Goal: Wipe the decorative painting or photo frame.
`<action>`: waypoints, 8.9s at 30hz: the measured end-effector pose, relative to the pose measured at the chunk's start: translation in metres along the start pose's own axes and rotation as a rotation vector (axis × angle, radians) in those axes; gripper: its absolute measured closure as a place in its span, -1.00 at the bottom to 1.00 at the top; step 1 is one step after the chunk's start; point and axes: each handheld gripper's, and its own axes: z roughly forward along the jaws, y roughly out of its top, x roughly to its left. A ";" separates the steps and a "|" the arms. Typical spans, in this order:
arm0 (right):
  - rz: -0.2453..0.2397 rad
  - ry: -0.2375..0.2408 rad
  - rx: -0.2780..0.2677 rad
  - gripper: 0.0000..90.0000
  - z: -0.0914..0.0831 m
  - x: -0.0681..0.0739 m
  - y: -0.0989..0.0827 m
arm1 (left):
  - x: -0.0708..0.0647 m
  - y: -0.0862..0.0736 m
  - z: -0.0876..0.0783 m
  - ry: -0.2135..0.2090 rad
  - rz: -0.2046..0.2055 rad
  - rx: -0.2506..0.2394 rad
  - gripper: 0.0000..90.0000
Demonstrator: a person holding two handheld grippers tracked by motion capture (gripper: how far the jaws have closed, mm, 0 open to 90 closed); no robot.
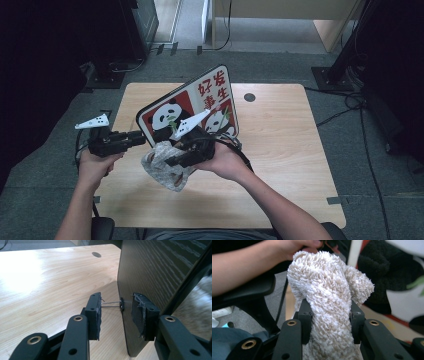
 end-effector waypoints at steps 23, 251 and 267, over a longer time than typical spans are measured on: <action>-0.063 0.017 -0.036 0.45 0.004 0.022 0.081 | 0.004 -0.011 -0.023 0.038 -0.034 -0.024 0.33; 0.104 -0.028 -0.006 0.46 -0.021 -0.024 -0.019 | -0.034 0.010 0.021 -0.092 0.053 -0.011 0.74; 0.047 -0.090 -0.032 0.46 -0.068 -0.022 0.035 | -0.036 0.009 0.021 -0.080 0.049 -0.018 0.74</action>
